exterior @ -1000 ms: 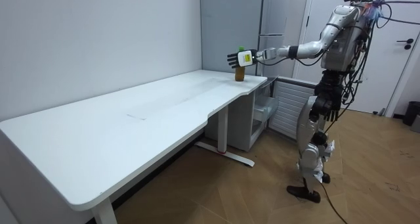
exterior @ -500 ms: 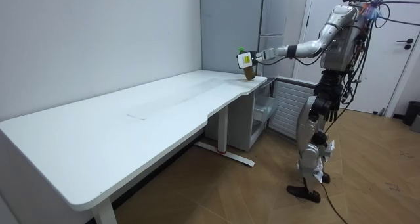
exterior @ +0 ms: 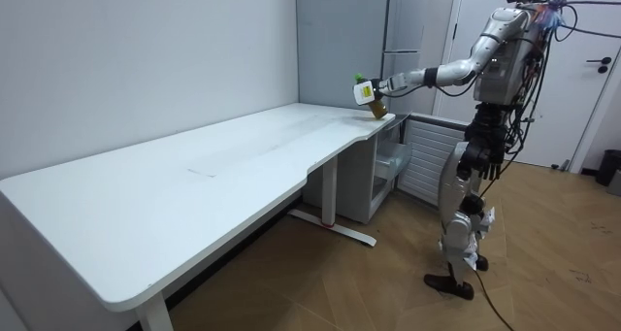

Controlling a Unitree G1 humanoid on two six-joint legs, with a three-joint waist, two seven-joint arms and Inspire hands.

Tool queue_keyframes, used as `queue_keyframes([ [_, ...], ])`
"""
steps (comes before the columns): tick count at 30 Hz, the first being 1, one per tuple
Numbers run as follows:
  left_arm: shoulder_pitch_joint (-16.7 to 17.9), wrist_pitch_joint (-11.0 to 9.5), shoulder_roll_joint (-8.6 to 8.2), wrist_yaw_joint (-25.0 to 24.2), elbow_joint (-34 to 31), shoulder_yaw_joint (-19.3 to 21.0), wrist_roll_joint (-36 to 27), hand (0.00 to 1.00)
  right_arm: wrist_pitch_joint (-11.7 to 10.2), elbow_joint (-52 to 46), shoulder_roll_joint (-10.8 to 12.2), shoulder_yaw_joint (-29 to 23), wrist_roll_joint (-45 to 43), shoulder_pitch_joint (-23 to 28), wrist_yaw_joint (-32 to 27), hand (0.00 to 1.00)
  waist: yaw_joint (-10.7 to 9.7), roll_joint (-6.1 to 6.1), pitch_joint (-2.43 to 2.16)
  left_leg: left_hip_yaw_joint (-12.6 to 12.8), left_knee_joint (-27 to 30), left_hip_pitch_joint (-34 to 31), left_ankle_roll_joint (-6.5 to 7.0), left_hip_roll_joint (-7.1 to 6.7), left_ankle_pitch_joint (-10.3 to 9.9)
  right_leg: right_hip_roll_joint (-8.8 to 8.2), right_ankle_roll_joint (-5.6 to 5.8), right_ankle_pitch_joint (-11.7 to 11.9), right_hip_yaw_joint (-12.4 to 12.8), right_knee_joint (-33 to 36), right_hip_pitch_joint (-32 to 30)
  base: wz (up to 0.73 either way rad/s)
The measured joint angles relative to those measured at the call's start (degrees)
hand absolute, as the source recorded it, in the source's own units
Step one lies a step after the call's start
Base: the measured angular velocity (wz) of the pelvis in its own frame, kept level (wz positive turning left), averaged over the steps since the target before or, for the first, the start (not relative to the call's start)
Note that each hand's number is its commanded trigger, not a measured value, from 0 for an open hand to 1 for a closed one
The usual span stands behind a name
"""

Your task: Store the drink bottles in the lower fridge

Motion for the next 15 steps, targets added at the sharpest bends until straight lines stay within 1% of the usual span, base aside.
queue_keyframes([
  [2, -0.2, 0.0, 0.00, 0.1, 0.0, 0.0, 0.0, 1.00, 0.0, 0.4, 0.0, 0.0, 0.0, -0.1, -0.1, 0.00, 0.1, -0.19, 0.08, 0.0, 0.0, 0.0, 0.00, 0.00, 0.0, 0.00, 0.00, 0.0, 0.0, 0.0, 0.0, 0.00],
  [8, -0.4, 0.0, -0.01, 0.6, -0.4, 0.0, -0.3, 1.00, -0.1, 0.4, 0.0, 0.2, -0.1, -0.1, -1.0, 0.00, 0.1, -0.60, -0.01, -0.1, 0.1, -0.5, 0.00, 0.01, 0.0, 0.00, -0.02, 0.0, 0.1, 0.1, -0.6, 0.00],
  [10, -0.4, -0.1, -0.11, 1.4, -1.4, -0.2, -0.2, 1.00, -0.1, 0.2, 0.1, 0.7, -0.1, -0.6, -1.3, 0.00, 0.1, -0.92, 0.10, 0.0, 0.1, -0.5, 0.00, 0.03, 0.0, -0.01, -0.02, 0.0, 0.1, 0.3, -0.7, 0.00],
  [11, -0.4, -0.1, -0.23, 1.8, -2.0, -0.2, -0.2, 1.00, -0.3, 0.2, 0.2, 1.0, 0.0, -0.9, -1.5, 0.00, 0.1, -1.17, 0.22, 0.0, 0.1, -0.5, 0.00, 0.03, 0.0, 0.00, -0.01, 0.0, 0.1, 0.3, -0.8, 0.00],
  [13, -0.4, -0.1, -0.55, 1.9, -2.8, -0.2, 0.9, 1.00, -0.7, 0.2, 0.5, 1.1, 0.1, -1.5, -2.3, 0.00, 0.4, -1.50, 0.15, 0.0, 0.1, -0.5, 0.01, 0.03, 0.0, 0.00, -0.01, 0.0, 0.1, 0.3, -0.6, 0.00],
  [15, -0.3, -0.1, -1.16, 2.4, -4.8, -0.2, 2.7, 1.00, -1.7, 0.1, 1.0, 1.1, 0.8, -2.0, -3.1, 0.00, 0.3, -2.13, 0.09, -0.1, 0.1, -0.5, 0.01, 0.05, 0.0, 0.00, -0.01, 0.0, -0.1, 0.5, -0.5, 0.00],
])
